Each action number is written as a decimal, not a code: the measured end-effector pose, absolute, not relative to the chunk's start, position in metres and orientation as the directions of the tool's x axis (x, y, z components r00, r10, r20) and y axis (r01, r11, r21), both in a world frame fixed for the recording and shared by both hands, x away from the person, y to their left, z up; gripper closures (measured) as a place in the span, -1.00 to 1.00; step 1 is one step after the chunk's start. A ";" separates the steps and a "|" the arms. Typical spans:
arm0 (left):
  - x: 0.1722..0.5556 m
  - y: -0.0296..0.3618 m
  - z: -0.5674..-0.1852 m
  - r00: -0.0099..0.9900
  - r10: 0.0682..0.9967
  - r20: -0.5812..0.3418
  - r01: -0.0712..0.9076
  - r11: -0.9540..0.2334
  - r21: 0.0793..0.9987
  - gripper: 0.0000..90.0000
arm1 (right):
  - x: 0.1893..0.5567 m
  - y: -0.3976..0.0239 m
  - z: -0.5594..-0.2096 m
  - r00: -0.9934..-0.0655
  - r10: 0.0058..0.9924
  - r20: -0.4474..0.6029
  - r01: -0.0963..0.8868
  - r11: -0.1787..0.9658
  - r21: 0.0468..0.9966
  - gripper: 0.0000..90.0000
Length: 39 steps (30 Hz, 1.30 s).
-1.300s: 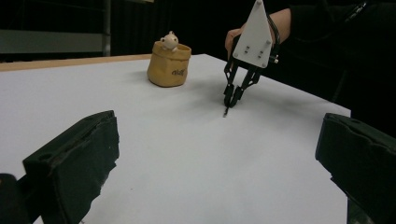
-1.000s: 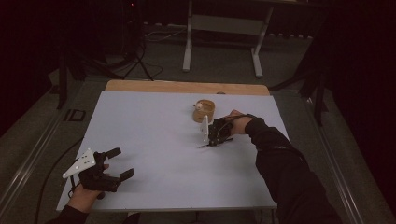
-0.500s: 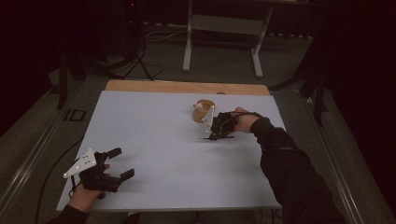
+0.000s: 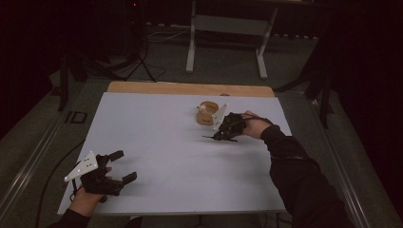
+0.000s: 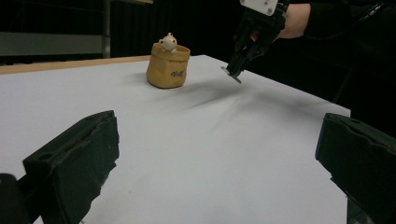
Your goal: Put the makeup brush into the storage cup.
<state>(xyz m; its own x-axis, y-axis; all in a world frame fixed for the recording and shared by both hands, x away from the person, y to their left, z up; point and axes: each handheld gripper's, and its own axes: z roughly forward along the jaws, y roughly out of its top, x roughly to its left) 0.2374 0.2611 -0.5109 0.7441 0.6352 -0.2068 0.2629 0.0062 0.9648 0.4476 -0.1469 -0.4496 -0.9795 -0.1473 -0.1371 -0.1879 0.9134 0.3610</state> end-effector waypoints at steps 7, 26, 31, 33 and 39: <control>0.238 0.261 -0.511 0.747 0.633 -0.204 0.264 0.000 0.965 -1.00 | 0.446 -0.149 -0.442 -0.982 -0.103 -0.158 -0.157 0.911 0.381 0.91; 0.237 0.261 -0.511 0.746 0.635 -0.200 0.258 0.001 0.966 -1.00 | 0.455 -0.151 -0.431 -0.986 0.169 0.000 0.149 0.868 0.474 0.91; 0.237 0.261 -0.510 0.747 0.635 -0.199 0.258 -0.001 0.966 -1.00 | 0.449 -0.159 -0.422 -0.971 0.239 -0.033 0.178 0.802 0.571 0.91; 0.237 0.261 -0.510 0.746 0.635 -0.199 0.258 0.000 0.966 -1.00 | 0.446 -0.163 -0.421 -0.966 0.258 -0.019 0.195 0.776 0.600 0.91; 0.237 0.260 -0.510 0.748 0.634 -0.197 0.257 -0.004 0.966 -1.00 | 0.437 -0.171 -0.419 -0.952 0.307 0.001 0.230 0.710 0.666 0.91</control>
<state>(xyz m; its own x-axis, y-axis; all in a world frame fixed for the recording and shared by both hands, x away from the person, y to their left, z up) 0.2372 0.2602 -0.5103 0.7480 0.6339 -0.1967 0.2574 -0.0039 0.9663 0.4373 -0.1709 -0.4195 -0.9516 0.3072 0.0008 0.2296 0.7096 0.6661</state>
